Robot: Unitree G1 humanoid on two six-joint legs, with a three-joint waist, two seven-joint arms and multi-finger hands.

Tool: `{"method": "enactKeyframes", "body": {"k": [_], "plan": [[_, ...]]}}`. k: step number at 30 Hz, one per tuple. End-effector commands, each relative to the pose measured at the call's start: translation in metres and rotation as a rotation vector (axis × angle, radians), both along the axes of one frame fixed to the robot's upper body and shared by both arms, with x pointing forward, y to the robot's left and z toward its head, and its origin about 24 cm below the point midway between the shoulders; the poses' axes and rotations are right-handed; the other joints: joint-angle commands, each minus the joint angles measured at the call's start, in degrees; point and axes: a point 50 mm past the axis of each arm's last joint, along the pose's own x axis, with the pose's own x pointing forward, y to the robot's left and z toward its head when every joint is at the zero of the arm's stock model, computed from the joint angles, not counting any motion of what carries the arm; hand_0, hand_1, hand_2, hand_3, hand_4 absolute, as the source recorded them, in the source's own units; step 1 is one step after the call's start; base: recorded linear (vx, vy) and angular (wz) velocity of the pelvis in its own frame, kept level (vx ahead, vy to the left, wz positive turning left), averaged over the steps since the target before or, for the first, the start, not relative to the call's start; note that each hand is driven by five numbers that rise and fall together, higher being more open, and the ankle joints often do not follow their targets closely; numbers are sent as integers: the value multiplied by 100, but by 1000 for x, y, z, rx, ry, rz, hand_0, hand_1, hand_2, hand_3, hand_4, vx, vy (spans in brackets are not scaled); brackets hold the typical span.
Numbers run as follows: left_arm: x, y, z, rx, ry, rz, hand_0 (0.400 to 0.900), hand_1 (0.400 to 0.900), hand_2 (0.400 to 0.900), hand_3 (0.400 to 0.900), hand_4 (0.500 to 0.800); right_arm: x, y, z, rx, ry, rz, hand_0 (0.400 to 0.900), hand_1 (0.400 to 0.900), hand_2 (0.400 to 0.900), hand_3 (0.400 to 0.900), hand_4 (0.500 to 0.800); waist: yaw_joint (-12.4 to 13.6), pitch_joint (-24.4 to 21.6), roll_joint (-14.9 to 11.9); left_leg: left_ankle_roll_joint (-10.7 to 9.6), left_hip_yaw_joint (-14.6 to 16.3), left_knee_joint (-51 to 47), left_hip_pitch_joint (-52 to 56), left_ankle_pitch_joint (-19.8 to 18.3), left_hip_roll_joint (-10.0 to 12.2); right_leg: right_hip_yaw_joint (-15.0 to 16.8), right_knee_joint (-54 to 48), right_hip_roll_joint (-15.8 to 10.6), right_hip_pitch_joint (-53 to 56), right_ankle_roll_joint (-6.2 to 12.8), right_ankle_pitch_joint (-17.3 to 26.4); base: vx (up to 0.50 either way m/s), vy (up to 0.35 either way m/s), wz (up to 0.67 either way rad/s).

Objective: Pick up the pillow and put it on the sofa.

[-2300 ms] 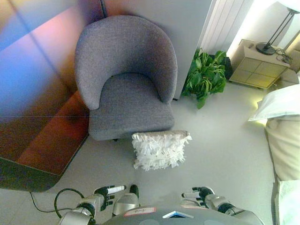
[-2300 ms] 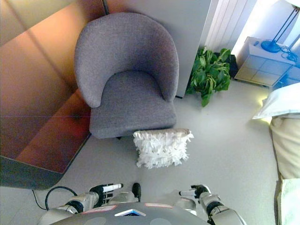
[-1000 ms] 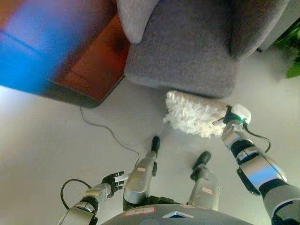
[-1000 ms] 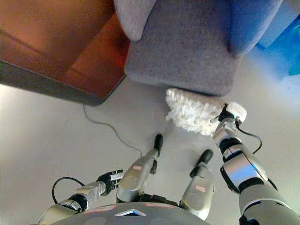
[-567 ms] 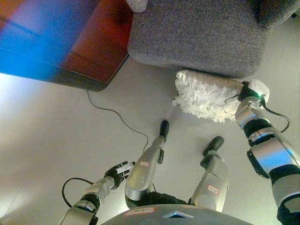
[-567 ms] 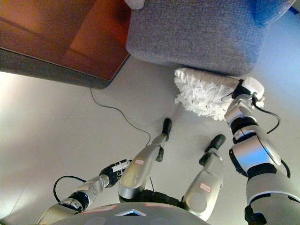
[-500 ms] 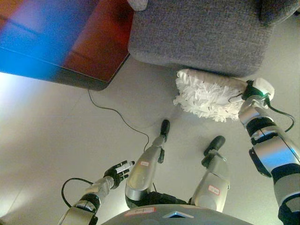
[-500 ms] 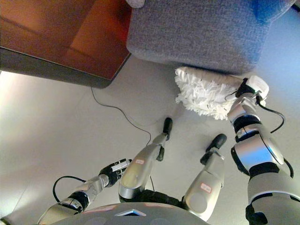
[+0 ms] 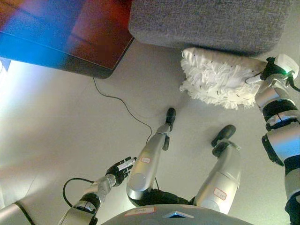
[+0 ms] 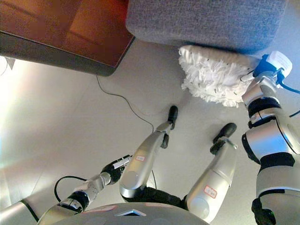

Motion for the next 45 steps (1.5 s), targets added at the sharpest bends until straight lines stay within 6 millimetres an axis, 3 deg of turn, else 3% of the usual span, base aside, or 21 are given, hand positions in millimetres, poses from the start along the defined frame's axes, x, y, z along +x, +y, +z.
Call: {"method": "enactKeyframes", "body": {"k": [1, 18, 19, 20, 27, 33, 39, 45], "plan": [[-57, 38, -10, 56, 120, 88, 900, 900, 900, 900, 800, 0, -15, 48, -119, -45, 10, 900, 900, 900, 900, 800, 28, 91, 214, 103, -67, 1218, -336, -1076, 257, 380, 285, -55, -122, 359, -325, -48, 24, -8], [-56, 48, -2, 21, 2, 142, 900, 900, 900, 900, 800, 22, 26, 60, 63, 1, 288, 900, 900, 900, 900, 800, -56, 262, 143, 351, -284, 4474, -2027, -2436, 148, 1223, 2594, 87, -1623, 55, -1083, -35, 19, -10], [-58, 48, -2, 21, 1, 143, 900, 900, 900, 900, 800, 23, 27, 63, 73, 1, 309, 588, 588, 588, 588, 613, -59, 262, 153, 361, -305, 4603, -2116, -2473, 144, 1272, 2715, 105, -1720, 43, -1121, -37, 13, 0], [-59, 49, -1, 18, -1, 148, 900, 900, 900, 900, 800, 24, 30, 69, 86, -15, 337, 400, 400, 400, 400, 500, -71, 262, 166, 350, -329, 4755, -2231, -2506, 165, 1335, 2870, 125, -1849, 27, -1170, -38, 17, 0], [-75, 53, -4, 1, 8, 186, 900, 900, 900, 900, 800, 22, 28, 82, 64, -116, 375, 400, 400, 400, 400, 500, -107, 262, 124, 291, -356, 5047, -2415, -2503, 326, 1384, 3090, 142, -1979, 21, -1204, -29, 11, -1], [-74, 52, -4, -2, 11, 185, 900, 900, 900, 900, 800, 22, 30, 84, 7, -146, 379, 400, 400, 400, 400, 500, -141, 261, 71, 222, -335, 4939, -2219, -2424, 448, 1329, 2983, 118, -1783, 71, -1104, -3, 22, -4], [-70, 55, -4, 22, 23, 166, 900, 900, 900, 900, 800, 21, 29, 68, 11, -129, 391, 400, 400, 400, 400, 500, -140, 118, -95, 101, -207, 3990, -1362, -2143, 573, 1054, 2191, -13, -946, 229, -787, 37, 4, 1], [-64, 64, -3, 96, 79, 158, 900, 900, 900, 900, 800, 15, 30, 30, 77, -81, 422, 400, 400, 400, 400, 500, -107, -335, -463, -25, -17, 2440, 2, -1722, 572, 534, 723, -116, 550, 492, -324, 145, -12, 6]]}}
